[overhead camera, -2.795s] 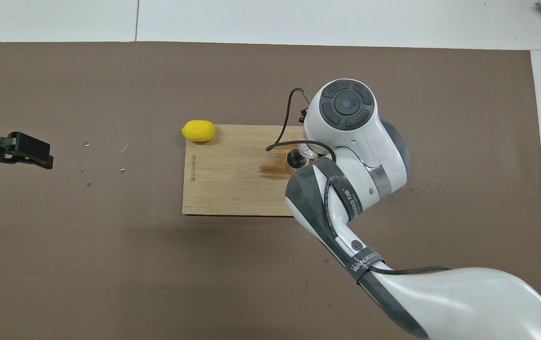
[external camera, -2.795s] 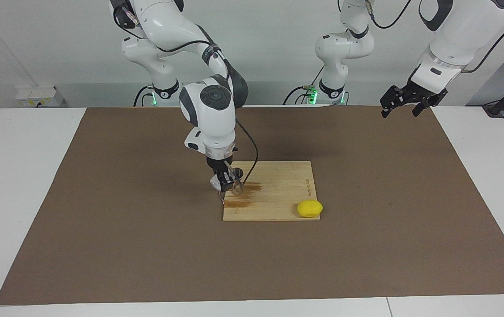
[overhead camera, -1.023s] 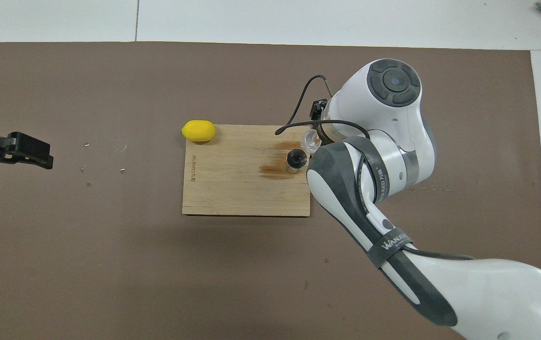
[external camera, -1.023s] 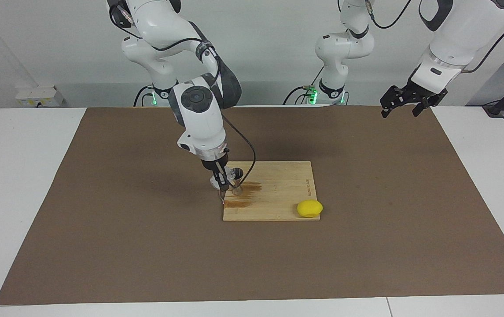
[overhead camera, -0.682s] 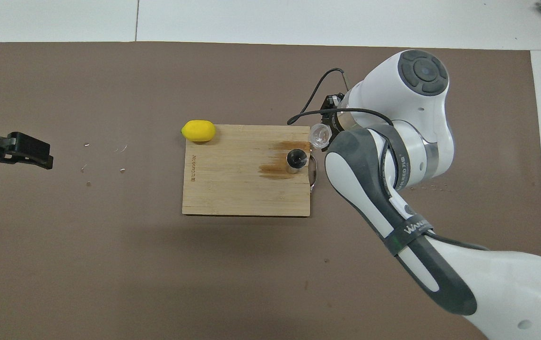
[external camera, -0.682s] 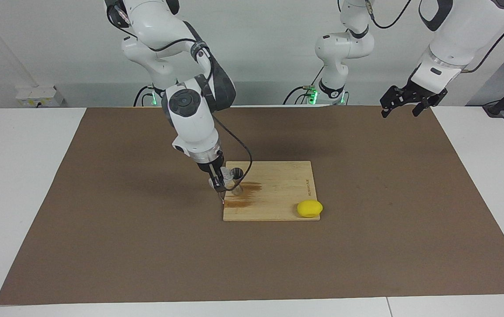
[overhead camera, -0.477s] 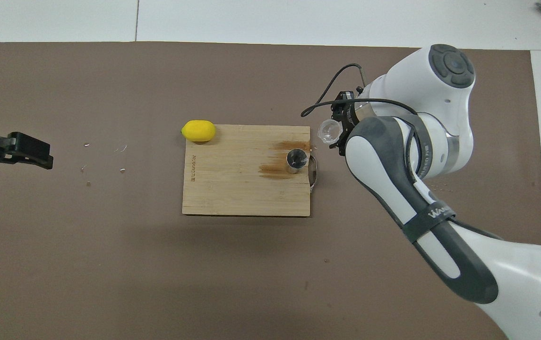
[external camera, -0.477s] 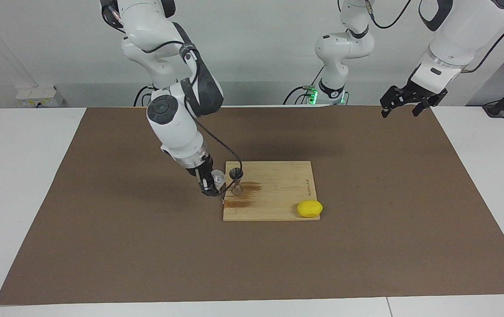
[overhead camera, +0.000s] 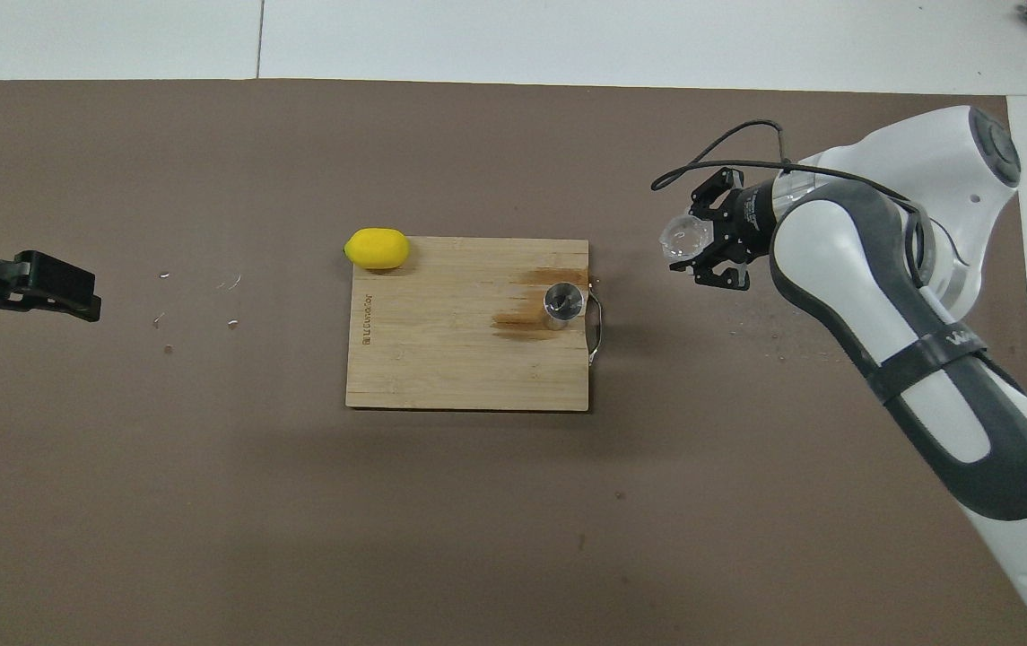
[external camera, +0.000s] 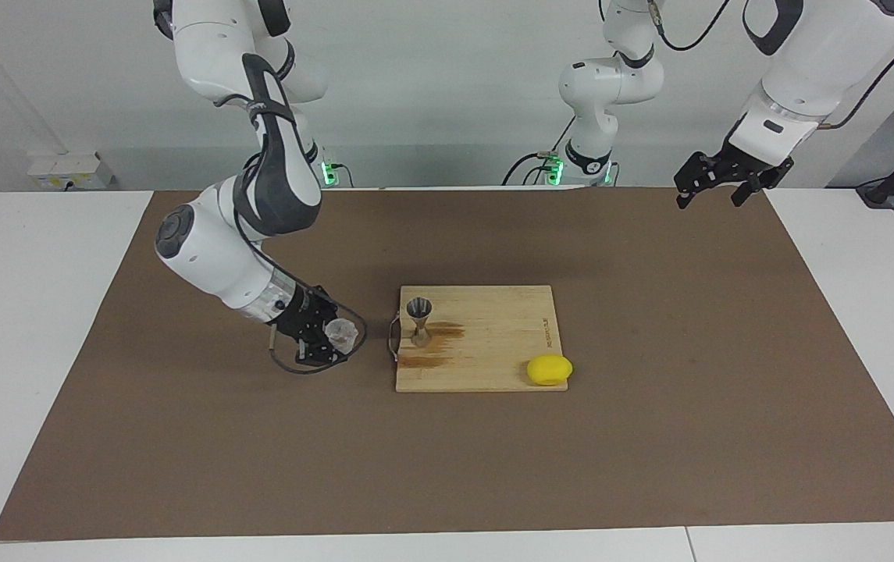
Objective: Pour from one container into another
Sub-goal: 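Carry the glass cup back toward its starting spot with the right gripper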
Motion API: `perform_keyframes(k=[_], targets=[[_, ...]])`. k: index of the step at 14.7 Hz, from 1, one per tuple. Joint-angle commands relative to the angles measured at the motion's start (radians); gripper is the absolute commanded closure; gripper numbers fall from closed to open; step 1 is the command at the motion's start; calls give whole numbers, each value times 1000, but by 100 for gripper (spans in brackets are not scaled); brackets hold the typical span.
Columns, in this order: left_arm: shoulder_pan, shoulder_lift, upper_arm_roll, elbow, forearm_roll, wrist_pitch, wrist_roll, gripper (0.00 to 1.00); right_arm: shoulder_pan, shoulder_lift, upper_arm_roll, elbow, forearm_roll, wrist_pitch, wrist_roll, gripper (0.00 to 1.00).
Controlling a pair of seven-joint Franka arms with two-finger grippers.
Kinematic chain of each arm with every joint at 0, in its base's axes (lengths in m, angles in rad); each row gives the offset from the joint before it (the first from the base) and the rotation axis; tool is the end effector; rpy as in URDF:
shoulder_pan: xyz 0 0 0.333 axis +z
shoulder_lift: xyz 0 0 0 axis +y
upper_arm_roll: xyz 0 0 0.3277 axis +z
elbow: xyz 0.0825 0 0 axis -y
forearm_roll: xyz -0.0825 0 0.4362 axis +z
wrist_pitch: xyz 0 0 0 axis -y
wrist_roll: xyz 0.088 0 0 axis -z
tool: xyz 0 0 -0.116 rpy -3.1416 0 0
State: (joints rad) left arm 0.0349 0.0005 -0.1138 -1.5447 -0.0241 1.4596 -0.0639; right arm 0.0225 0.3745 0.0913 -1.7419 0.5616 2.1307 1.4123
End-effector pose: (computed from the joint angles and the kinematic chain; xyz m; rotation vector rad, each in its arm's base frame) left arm 0.5923 -0.0498 0.6312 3.1206 -0.0260 -0.1360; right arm 0.6991 0.1026 0.3459 -1.8924 1.9613 0.4783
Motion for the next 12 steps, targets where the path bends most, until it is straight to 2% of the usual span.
perform_keyframes(k=[1,7,10,12], targets=[[10,-14,-4,-14,-2,-7,-8,0,-80,-58,13,-119,89,26,-104,100],[10,-14,-4,-14,-2,-7,-8,0,-197,-32,13,-192,221,9,-358,100],[10,-16,-4,-14,-2,-7,-8,0,-266,4,13,-194,248,-46,-475,100],[10,-14,-4,-14,-2,-7,-8,0,-277,15,13,-197,254,-57,-492,100]])
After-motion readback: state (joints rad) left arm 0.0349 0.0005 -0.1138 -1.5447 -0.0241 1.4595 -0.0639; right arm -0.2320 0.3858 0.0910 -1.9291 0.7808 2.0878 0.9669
